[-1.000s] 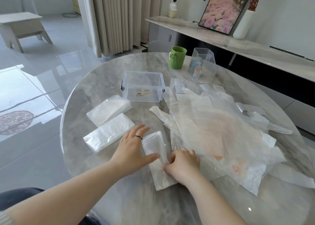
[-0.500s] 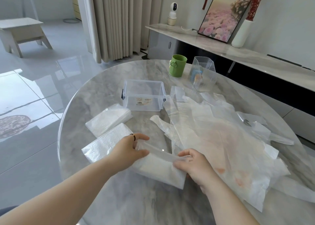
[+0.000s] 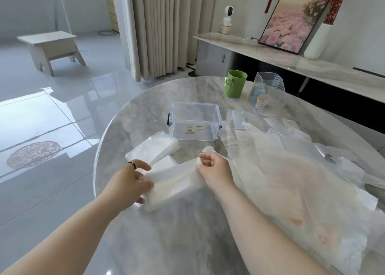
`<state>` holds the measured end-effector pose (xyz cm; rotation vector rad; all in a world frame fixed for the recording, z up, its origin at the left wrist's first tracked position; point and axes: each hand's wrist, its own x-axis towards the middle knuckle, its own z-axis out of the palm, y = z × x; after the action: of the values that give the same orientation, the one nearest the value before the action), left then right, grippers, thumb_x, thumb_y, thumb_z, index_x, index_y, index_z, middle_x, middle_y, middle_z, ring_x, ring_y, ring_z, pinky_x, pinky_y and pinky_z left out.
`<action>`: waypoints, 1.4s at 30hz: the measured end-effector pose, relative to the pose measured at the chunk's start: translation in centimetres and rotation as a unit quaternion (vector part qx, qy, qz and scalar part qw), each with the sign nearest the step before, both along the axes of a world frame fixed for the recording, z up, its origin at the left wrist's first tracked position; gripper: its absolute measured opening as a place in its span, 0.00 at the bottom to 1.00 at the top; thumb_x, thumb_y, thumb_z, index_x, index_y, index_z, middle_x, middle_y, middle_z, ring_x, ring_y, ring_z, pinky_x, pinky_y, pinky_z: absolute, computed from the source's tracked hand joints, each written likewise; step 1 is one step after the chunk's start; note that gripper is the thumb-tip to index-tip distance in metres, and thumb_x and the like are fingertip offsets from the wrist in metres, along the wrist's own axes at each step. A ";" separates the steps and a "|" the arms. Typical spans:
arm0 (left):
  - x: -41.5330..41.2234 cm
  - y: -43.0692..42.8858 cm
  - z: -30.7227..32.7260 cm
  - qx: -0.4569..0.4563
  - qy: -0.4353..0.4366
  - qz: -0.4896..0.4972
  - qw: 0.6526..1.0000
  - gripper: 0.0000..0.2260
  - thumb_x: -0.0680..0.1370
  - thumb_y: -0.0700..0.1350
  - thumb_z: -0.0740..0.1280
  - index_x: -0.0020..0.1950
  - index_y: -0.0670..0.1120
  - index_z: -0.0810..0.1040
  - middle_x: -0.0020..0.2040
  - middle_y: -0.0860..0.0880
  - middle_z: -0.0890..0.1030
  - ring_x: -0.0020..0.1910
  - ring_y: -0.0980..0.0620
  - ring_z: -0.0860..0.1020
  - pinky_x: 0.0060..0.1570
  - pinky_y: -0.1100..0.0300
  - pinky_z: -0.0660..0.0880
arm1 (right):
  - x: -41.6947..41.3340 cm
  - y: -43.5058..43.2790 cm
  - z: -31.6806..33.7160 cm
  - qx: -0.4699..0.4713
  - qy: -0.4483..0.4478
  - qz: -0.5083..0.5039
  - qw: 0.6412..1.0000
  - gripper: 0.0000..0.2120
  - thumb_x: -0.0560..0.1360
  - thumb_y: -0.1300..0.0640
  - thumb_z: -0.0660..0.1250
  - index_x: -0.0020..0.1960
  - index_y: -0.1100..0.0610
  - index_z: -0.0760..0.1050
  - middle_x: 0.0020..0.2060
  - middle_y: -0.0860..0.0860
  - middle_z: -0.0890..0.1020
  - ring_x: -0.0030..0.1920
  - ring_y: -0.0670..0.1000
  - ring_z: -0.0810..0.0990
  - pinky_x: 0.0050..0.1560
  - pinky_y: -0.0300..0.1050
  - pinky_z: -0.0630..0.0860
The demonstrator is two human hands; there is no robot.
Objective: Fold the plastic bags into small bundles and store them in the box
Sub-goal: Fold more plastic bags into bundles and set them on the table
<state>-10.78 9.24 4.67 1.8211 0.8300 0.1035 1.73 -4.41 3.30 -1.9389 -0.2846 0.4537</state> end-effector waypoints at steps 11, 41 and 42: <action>0.1 3.1 -1.8 0.171 0.153 -0.038 0.973 0.23 0.72 0.45 0.69 0.65 0.46 0.67 0.56 0.52 0.72 0.56 0.50 0.72 0.48 0.62 0.72 | -0.1 5.4 -1.0 -0.258 -0.113 0.118 0.952 0.22 0.73 0.55 0.65 0.65 0.56 0.67 0.63 0.52 0.71 0.65 0.53 0.68 0.63 0.43 0.65; 1.8 6.4 0.8 0.037 0.114 -0.098 0.988 0.10 0.68 0.40 0.75 0.37 0.43 0.74 0.33 0.50 0.74 0.33 0.52 0.72 0.33 0.63 0.67 | 0.7 6.2 0.3 0.131 0.212 0.092 0.964 0.11 0.73 0.66 0.66 0.45 0.52 0.68 0.41 0.49 0.77 0.36 0.46 0.76 0.34 0.35 0.74; 2.0 7.0 1.1 0.015 0.077 -0.066 0.995 0.09 0.66 0.39 0.76 0.38 0.42 0.75 0.32 0.50 0.77 0.33 0.52 0.74 0.33 0.64 0.70 | 0.9 6.4 0.1 0.148 0.215 0.077 0.962 0.10 0.73 0.65 0.66 0.46 0.53 0.69 0.40 0.49 0.77 0.36 0.46 0.75 0.35 0.35 0.73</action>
<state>-8.81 16.24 5.80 1.9254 0.8150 -0.1107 2.61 1.95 3.44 -1.4872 -0.2055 0.8688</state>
